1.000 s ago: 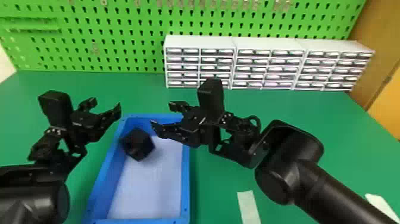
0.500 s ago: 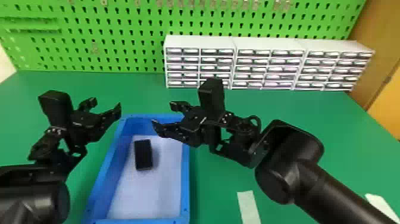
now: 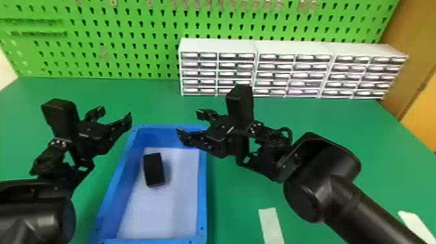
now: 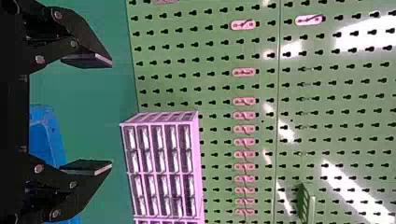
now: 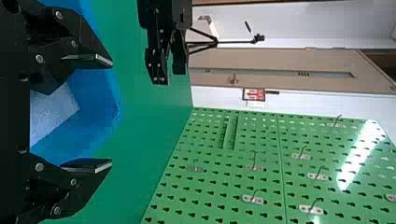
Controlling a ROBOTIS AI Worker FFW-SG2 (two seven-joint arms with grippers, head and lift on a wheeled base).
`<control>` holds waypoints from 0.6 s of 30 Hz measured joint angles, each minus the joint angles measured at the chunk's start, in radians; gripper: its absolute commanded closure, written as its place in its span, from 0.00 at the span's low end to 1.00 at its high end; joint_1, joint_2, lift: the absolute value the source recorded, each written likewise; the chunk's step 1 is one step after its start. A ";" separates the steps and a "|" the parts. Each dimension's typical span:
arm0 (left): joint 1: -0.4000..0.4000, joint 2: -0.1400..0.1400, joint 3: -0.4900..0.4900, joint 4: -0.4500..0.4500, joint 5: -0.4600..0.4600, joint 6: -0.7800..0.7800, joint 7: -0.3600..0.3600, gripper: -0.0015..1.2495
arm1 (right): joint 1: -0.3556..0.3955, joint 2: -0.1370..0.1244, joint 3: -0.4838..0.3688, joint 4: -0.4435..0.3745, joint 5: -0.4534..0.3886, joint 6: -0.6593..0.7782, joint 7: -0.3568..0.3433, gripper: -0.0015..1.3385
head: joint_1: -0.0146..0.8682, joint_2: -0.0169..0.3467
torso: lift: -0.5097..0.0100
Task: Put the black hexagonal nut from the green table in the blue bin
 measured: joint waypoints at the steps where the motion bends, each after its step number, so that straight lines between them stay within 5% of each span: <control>1: 0.000 0.000 0.001 0.000 0.000 0.000 0.000 0.38 | 0.007 0.002 -0.011 0.000 0.007 0.001 0.000 0.38 | 0.80 0.07 | 0.79; 18: 0.002 0.000 0.008 0.000 0.008 0.000 0.000 0.38 | 0.174 0.052 -0.315 0.000 0.161 0.007 0.029 0.38 | 0.80 0.07 | 0.79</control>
